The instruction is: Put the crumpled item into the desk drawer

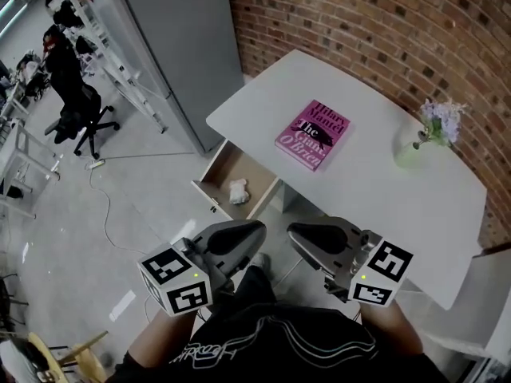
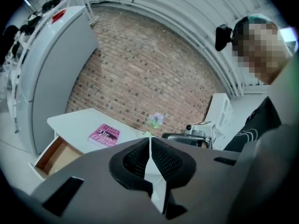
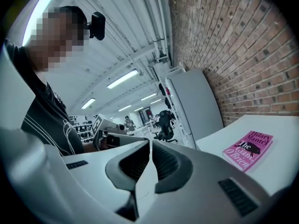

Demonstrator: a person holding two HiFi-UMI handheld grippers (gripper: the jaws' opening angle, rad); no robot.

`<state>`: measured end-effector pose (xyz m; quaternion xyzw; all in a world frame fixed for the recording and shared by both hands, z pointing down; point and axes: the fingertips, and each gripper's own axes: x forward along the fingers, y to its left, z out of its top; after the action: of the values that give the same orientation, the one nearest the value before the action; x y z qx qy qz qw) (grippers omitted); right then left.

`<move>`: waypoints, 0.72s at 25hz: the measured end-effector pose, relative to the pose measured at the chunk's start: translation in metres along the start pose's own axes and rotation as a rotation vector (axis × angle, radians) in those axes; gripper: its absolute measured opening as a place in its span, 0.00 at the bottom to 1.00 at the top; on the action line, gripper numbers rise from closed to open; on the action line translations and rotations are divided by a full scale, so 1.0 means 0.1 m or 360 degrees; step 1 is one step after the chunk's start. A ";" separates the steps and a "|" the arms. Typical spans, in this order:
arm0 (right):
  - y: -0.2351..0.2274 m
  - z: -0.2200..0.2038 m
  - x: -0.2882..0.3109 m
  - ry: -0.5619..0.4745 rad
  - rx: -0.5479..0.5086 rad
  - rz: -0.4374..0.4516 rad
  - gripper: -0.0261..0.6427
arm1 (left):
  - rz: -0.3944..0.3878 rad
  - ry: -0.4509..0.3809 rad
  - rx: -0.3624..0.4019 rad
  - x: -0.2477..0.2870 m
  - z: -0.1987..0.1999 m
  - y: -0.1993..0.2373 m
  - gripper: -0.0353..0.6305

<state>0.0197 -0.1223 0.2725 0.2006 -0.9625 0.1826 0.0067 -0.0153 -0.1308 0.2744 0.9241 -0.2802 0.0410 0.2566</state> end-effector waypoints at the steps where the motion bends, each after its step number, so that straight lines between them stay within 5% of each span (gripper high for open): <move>1: 0.07 0.04 -0.07 -0.0022 -0.0009 0.0008 0.11 | -0.0018 -0.0021 0.0041 -0.03 0.04 -0.13 0.10; 6: 0.32 0.23 -0.41 -0.0128 -0.0031 0.0024 0.11 | -0.0023 -0.0070 0.0156 -0.10 0.10 -0.60 0.09; 18: 0.49 0.30 -0.64 -0.0227 -0.0066 0.0000 0.11 | -0.0084 -0.0113 0.0133 -0.12 0.10 -0.87 0.09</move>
<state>0.0613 -0.0669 0.2216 0.2128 -0.9641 0.1477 -0.0577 0.0213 -0.0677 0.2240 0.9419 -0.2627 0.0132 0.2087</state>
